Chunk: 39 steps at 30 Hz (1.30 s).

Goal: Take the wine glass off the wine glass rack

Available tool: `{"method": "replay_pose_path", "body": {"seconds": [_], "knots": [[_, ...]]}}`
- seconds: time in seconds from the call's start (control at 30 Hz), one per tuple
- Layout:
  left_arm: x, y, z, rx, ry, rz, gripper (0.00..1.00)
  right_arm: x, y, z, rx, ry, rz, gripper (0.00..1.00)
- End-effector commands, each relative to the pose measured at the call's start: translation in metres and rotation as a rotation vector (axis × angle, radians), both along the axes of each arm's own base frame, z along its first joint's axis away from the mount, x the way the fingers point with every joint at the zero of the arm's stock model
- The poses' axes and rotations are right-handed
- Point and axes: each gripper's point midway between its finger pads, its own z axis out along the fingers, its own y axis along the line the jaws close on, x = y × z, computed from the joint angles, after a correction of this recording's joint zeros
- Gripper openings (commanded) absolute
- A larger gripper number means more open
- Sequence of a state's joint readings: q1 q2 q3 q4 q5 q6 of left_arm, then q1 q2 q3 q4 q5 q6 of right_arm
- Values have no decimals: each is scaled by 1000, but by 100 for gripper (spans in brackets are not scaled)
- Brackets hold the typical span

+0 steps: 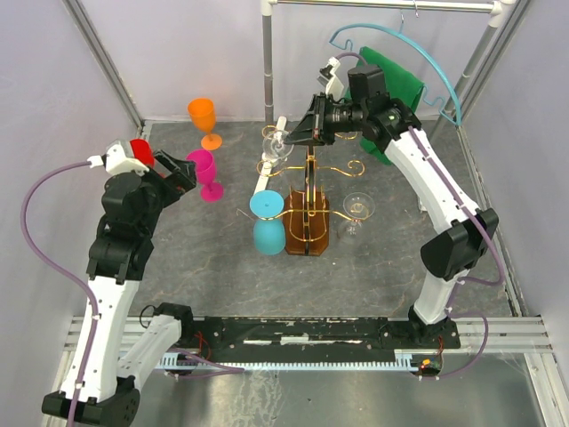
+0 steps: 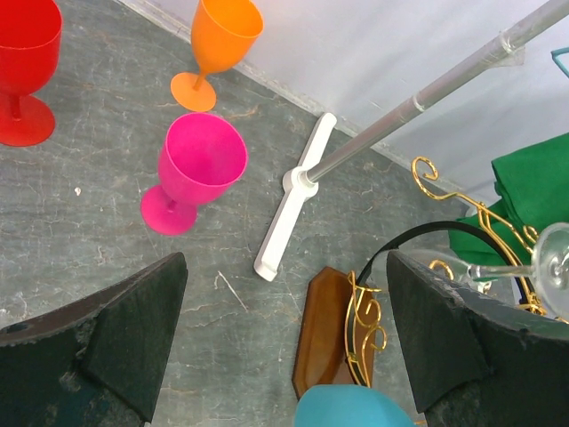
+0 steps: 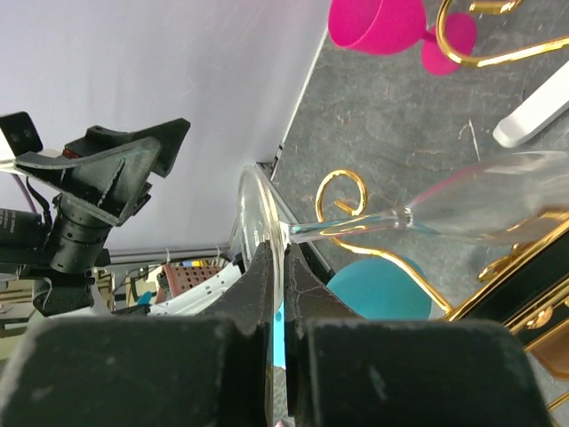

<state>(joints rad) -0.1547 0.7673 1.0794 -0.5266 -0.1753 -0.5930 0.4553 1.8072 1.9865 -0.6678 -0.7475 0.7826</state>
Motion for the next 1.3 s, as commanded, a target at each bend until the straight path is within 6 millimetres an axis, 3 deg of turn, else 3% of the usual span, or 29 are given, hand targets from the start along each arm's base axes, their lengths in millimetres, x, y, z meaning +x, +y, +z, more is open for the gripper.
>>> {"method": "replay_pose_path", "body": {"seconds": [0.0, 0.23, 0.43, 0.57, 0.8, 0.9, 1.0, 1.17, 1.27], "knots": [[-5, -3, 22, 4, -52, -24, 99, 15, 4, 32, 67, -131, 1, 1], [-8, -4, 32, -20, -64, -27, 99, 5, 2, 68, 117, -269, 48, 1], [-5, -20, 40, -54, -31, -102, 99, -24, -15, 114, 115, -535, 87, 1], [-3, -42, 52, -88, -22, -217, 99, -54, -20, 145, 172, -718, 159, 1], [-8, -59, 73, -90, -36, -326, 99, -113, -25, 167, 198, -833, 316, 1], [-10, -69, 81, -118, -31, -377, 99, -148, -21, 167, 186, -935, 386, 1], [-9, -79, 92, -156, -36, -425, 99, -170, -13, 137, 64, -1074, 425, 1], [-16, -98, 118, -232, -53, -525, 99, -175, -13, 95, -100, -1290, 417, 2], [-23, -109, 118, -305, -17, -582, 99, -176, -11, 84, -156, -1426, 417, 2]]}}
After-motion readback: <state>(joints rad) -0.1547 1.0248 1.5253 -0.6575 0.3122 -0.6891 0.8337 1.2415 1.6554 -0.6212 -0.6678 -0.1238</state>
